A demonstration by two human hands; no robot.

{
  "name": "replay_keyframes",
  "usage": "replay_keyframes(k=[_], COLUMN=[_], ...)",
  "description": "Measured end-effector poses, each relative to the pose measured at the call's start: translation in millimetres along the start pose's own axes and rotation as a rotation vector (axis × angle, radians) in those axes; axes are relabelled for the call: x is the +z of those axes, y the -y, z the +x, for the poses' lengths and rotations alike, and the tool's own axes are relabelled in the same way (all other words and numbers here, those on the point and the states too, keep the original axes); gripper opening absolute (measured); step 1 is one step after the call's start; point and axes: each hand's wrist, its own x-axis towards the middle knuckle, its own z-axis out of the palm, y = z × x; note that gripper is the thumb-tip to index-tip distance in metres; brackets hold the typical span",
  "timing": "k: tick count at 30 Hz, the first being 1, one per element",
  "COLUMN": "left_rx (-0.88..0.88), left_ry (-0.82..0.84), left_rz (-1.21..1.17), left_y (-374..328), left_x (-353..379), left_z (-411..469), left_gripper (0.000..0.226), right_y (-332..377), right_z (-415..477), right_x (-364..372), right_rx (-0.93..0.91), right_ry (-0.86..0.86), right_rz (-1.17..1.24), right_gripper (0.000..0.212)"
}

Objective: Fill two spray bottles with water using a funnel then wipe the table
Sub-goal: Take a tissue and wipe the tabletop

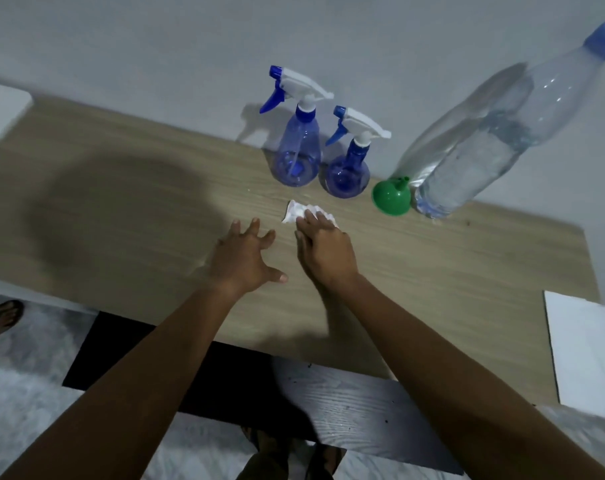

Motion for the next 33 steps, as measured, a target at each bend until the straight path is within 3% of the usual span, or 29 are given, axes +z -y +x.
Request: replay_keyframes(k=[5, 9, 12, 17, 22, 27, 31, 33], left_rx=[0.051, 0.091, 0.083, 0.079, 0.057, 0.068, 0.072, 0.023], left_ry=[-0.035, -0.017, -0.012, 0.005, 0.019, 0.031, -0.091, -0.198], left_rz=[-0.011, 0.005, 0.011, 0.033, 0.036, 0.024, -0.086, -0.139], left_y=[-11.7, -23.3, -23.9, -24.4, -29.8, -27.0, -10.7, 4.1], left_x=[0.8, 7.1, 10.2, 7.4, 6.2, 6.0, 5.1, 4.7], left_z=[0.5, 1.4, 1.7, 1.4, 0.0, 2.1, -2.6, -4.5], left_gripper=[0.103, 0.104, 0.104, 0.104, 0.107, 0.107, 0.09, 0.084], right_y=[-13.3, -24.9, -53.1, -63.1, -72.8, -65.3, -63.6, -43.1], right_z=[-11.9, 0.0, -7.8, -4.6, 0.8, 13.0, 10.1, 1.9], right_x=[-16.8, -39.2, -42.1, -41.1, -43.6, -35.5, -32.6, -26.3], right_rx=[-0.082, 0.065, 0.102, 0.085, 0.254, 0.212, 0.206, 0.089], right_ry=[0.032, -0.036, -0.07, 0.03, -0.008, 0.055, 0.017, -0.028], right_rz=[-0.026, -0.106, -0.086, -0.103, -0.044, -0.048, -0.01, 0.109], right_gripper=[0.026, 0.018, 0.024, 0.029, 0.03, 0.046, 0.035, 0.026])
